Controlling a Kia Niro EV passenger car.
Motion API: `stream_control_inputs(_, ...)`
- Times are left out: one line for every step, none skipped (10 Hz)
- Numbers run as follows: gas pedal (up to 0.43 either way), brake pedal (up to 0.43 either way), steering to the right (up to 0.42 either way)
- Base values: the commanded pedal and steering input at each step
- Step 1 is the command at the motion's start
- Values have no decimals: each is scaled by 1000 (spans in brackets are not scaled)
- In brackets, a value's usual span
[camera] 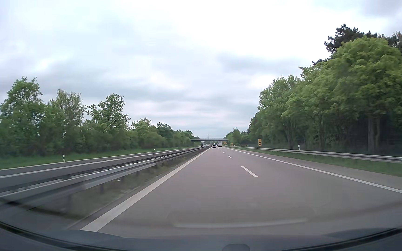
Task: Follow the waypoints while adhering to traffic rules and regulations
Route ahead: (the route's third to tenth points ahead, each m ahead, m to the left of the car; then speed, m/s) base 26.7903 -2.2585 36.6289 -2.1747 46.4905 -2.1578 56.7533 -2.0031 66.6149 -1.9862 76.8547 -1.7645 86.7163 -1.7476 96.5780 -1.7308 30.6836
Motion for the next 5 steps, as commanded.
stream_control_inputs(177,0,-1)
stream_control_inputs(177,0,-1)
stream_control_inputs(177,0,-1)
stream_control_inputs(177,0,-1)
stream_control_inputs(177,0,-1)
